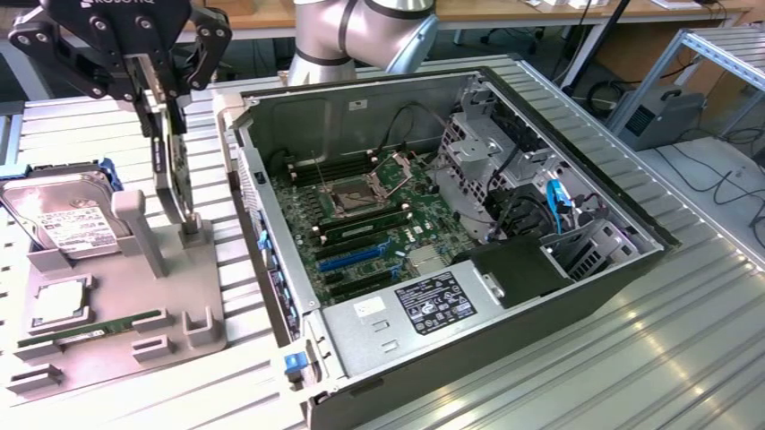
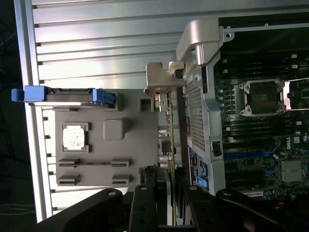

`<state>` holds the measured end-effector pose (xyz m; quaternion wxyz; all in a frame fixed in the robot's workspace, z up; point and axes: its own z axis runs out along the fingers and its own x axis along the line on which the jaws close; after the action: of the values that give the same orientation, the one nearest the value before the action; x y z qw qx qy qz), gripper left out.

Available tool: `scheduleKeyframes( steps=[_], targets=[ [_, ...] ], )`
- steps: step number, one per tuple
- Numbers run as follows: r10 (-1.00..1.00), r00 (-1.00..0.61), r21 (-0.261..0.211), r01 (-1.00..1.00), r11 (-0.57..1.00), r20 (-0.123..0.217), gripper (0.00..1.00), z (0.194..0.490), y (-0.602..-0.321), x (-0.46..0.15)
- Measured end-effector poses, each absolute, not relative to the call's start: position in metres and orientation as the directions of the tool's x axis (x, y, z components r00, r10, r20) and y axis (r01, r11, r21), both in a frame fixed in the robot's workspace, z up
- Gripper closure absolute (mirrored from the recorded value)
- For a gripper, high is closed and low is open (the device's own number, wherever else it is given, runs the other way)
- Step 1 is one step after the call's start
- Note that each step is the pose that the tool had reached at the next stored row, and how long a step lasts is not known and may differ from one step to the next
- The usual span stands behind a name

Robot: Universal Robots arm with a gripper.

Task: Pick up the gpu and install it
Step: 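Pick up the gpu and move the gpu toward the slot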

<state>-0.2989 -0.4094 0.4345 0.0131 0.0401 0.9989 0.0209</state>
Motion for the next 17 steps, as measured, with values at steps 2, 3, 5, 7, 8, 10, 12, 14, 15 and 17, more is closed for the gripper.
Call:
scheduleKeyframes(
  steps=[2, 3, 5, 7, 8, 10, 12, 14, 15, 17],
  targets=[
    [0.081, -0.996, 0.043, 0.08, 0.996, -0.024, 0.73, 0.434, -0.409, -0.298],
    [0.081, -0.996, 0.043, 0.08, 0.996, -0.024, 0.73, 0.434, -0.409, -0.297],
    [0.081, -0.996, 0.043, 0.08, 0.996, -0.024, 0.73, 0.434, -0.409, -0.295],
    [0.081, -0.996, 0.043, 0.08, 0.996, -0.024, 0.73, 0.434, -0.409, -0.294],
    [0.081, -0.996, 0.043, 0.08, 0.996, -0.024, 0.73, 0.434, -0.409, -0.293],
    [0.081, -0.996, 0.043, 0.08, 0.996, -0.024, 0.73, 0.434, -0.409, -0.292],
    [0.081, -0.996, 0.043, 0.08, 0.996, -0.024, 0.73, 0.434, -0.409, -0.29],
    [0.081, -0.996, 0.043, 0.08, 0.996, -0.024, 0.73, 0.434, -0.409, -0.288],
    [0.081, -0.996, 0.043, 0.08, 0.996, -0.024, 0.73, 0.434, -0.409, -0.287],
    [0.081, -0.996, 0.043, 0.08, 0.996, -0.024, 0.73, 0.434, -0.409, -0.285]
  ],
)
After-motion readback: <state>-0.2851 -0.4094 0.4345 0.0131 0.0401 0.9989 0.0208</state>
